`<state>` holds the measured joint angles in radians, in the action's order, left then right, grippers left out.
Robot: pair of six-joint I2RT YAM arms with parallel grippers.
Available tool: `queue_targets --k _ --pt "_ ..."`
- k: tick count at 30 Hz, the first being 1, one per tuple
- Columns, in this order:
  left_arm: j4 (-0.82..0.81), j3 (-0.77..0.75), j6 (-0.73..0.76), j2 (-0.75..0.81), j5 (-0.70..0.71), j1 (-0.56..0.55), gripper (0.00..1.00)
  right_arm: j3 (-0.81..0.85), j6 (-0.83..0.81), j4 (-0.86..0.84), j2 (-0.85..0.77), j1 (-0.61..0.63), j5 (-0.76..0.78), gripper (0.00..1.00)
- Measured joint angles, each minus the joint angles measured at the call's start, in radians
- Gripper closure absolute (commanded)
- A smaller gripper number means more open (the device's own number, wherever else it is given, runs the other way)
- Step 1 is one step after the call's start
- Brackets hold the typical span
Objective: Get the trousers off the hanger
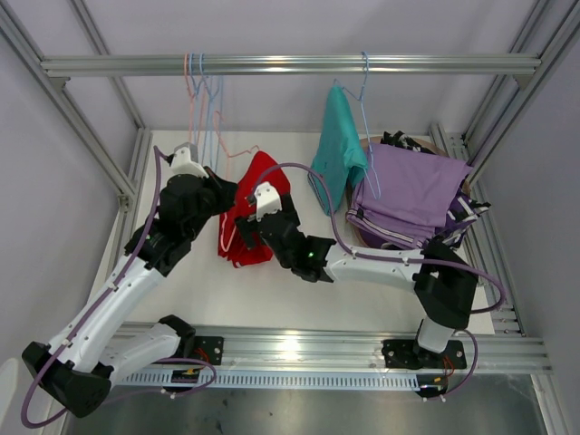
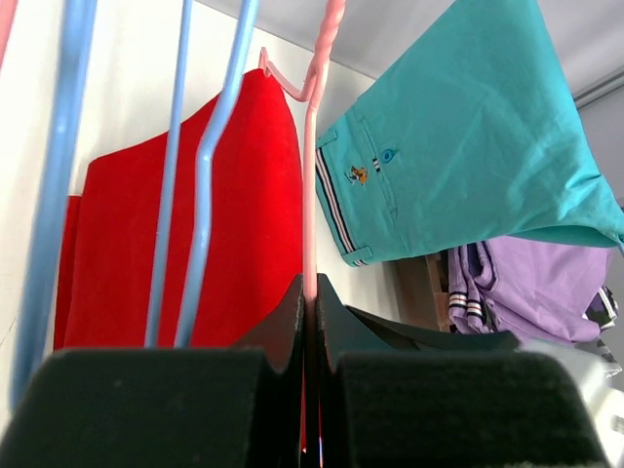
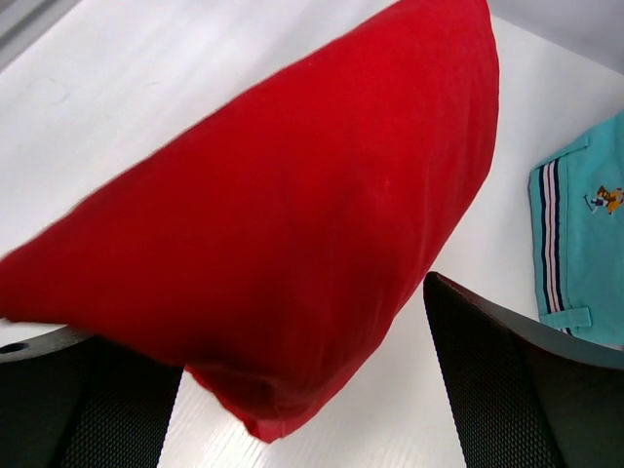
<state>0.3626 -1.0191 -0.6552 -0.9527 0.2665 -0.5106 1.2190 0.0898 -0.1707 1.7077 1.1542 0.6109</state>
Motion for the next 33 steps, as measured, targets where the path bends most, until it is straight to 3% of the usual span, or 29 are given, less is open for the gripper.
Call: queue_targets --k 8,12,21,22,25,27,31,33 --pt "0.000 0.000 0.000 0.000 -0.019 0.014 1.00 -0.018 -0.030 -0.108 0.065 -0.007 0.054 0.01" --pt "0.000 0.000 -0.002 0.000 -0.035 0.021 1.00 -0.060 -0.063 -0.214 0.066 -0.006 0.082 0.11" --pt "-0.001 0.000 -0.011 0.000 -0.057 0.032 1.00 -0.089 -0.138 -0.362 0.089 -0.006 0.064 0.46" --pt "-0.001 0.000 -0.011 0.000 -0.060 0.032 1.00 -0.089 -0.141 -0.367 0.089 -0.006 0.060 0.55" --pt "-0.002 0.000 -0.018 0.000 -0.065 0.034 1.00 -0.087 -0.153 -0.375 0.090 -0.006 0.053 0.71" --pt "-0.002 0.000 -0.019 0.000 -0.067 0.034 1.00 -0.083 -0.159 -0.378 0.090 -0.006 0.053 0.75" --pt "-0.010 0.000 -0.020 0.000 -0.071 0.034 0.99 -0.075 -0.179 -0.375 0.090 -0.007 0.054 1.00" --pt "-0.010 0.000 -0.024 0.000 -0.071 0.034 0.99 -0.066 -0.187 -0.364 0.090 -0.008 0.055 1.00"
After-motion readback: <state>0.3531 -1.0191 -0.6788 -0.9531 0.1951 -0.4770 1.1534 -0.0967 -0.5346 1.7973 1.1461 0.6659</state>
